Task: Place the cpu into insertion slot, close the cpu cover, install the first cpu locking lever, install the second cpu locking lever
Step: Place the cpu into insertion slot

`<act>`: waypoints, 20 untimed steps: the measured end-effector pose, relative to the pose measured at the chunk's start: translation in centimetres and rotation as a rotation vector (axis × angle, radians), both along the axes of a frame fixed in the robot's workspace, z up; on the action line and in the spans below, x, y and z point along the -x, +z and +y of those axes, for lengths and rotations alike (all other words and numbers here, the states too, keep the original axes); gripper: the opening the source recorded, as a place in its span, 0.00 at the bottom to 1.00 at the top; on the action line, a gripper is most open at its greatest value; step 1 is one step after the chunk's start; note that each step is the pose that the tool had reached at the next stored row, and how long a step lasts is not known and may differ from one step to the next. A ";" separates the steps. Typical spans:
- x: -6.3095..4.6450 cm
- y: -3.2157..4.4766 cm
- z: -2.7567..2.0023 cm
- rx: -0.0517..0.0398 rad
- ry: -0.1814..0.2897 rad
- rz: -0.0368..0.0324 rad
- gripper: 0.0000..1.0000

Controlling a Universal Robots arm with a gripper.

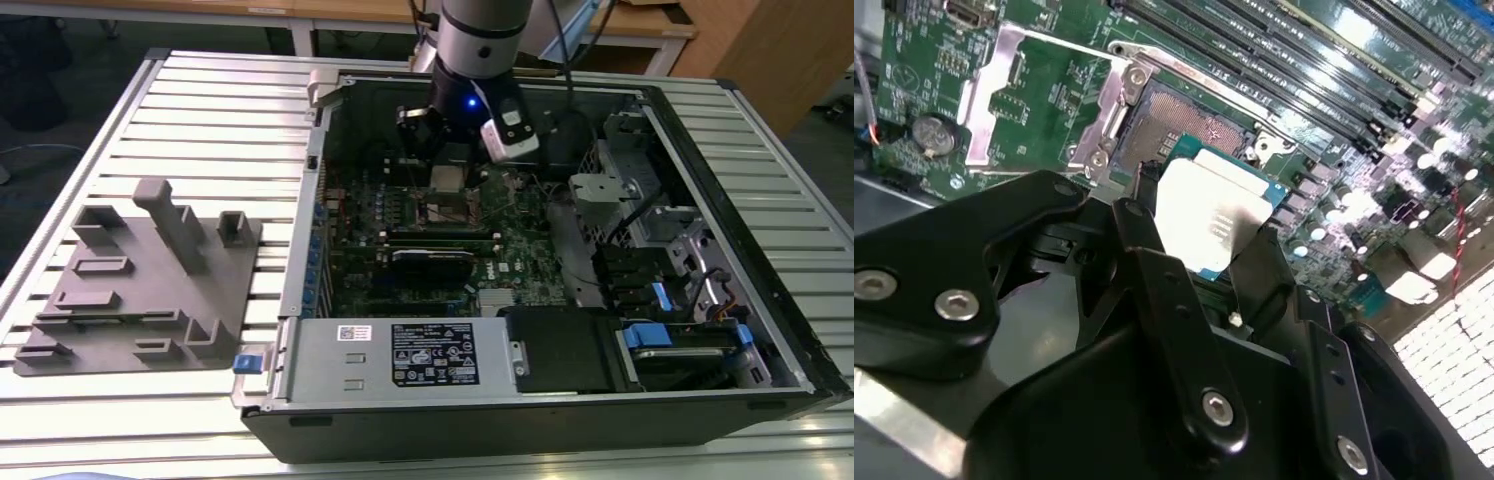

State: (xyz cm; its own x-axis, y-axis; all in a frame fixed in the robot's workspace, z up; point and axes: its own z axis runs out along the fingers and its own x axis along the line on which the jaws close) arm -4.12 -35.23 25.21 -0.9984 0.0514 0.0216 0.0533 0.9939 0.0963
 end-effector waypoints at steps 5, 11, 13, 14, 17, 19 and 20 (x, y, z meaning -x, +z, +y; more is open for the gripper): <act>0.0 -0.19 0.00 0.0002 -0.086 0.0001 0.54; 0.0 -0.20 0.00 0.0000 -0.090 0.0000 0.54; 0.0 -0.23 0.00 -0.0001 -0.114 0.0000 0.54; 0.0 -0.26 0.00 0.0000 -0.132 0.0000 0.54; 0.0 -0.32 0.00 0.0000 -0.186 0.0001 0.54; 0.0 -0.32 0.00 0.0000 -0.195 0.0001 0.54; 0.0 -0.32 0.00 0.0000 -0.196 0.0000 0.54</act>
State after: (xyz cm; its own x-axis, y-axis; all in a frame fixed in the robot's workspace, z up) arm -4.11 -35.22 24.88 -0.9694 0.2446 0.0216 0.2456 0.9646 0.0964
